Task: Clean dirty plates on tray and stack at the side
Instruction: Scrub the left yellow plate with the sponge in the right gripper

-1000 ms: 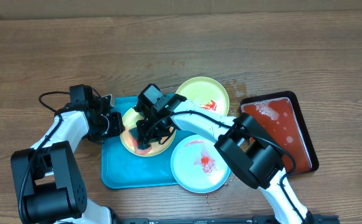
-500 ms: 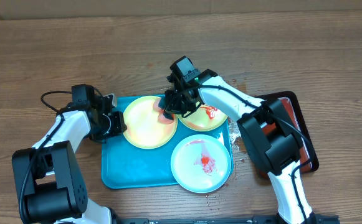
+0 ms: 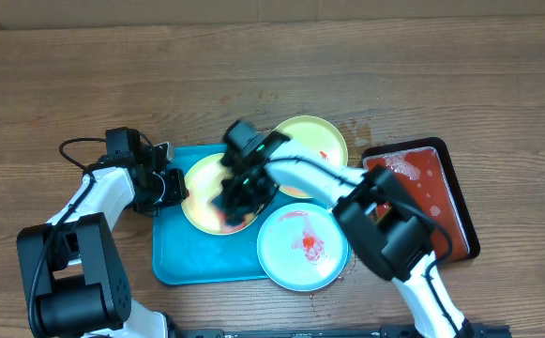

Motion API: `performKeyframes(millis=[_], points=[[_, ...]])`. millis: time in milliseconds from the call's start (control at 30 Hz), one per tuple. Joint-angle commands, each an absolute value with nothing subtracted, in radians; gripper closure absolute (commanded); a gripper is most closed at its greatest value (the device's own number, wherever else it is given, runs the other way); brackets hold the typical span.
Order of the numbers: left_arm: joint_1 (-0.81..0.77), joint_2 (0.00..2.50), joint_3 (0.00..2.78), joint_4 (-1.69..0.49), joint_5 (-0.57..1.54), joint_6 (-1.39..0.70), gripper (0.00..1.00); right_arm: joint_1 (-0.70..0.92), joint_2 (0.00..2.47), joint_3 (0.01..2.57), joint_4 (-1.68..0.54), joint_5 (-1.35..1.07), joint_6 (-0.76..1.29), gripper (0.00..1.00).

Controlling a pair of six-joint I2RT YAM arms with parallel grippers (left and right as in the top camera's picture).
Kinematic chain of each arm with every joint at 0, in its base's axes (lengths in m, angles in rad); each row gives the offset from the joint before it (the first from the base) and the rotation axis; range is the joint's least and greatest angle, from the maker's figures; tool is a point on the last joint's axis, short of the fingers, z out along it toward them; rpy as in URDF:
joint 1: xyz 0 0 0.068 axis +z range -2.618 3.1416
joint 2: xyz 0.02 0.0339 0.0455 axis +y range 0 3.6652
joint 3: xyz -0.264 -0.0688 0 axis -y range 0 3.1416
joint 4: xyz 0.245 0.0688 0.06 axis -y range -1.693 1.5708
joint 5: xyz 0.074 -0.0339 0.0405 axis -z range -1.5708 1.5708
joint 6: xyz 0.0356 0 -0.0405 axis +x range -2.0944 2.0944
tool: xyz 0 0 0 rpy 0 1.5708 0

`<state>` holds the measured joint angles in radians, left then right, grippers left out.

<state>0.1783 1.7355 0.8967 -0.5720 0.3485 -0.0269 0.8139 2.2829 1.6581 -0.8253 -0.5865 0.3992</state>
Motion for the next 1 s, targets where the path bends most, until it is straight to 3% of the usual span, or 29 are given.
performKeyframes(millis=[0, 200, 500, 967], points=[[0.181, 1.777, 0.86, -0.583, 0.258, -0.034, 0.96, 0.87, 2.357, 1.611, -0.801, -0.635, 0.389, 0.96], [0.181, 1.777, 0.86, -0.583, 0.259, -0.034, 0.95, 0.839, 2.373, 1.611, -0.662, -0.624, 0.461, 0.96], [0.181, 1.777, 0.86, -0.587, 0.258, -0.034, 0.96, 0.725, 2.374, 1.611, -0.531, -0.406, 0.574, 0.96], [0.181, 1.777, 0.86, -0.586, 0.259, -0.034, 0.96, 0.611, 2.374, 1.612, -0.723, -0.236, 0.545, 0.96]])
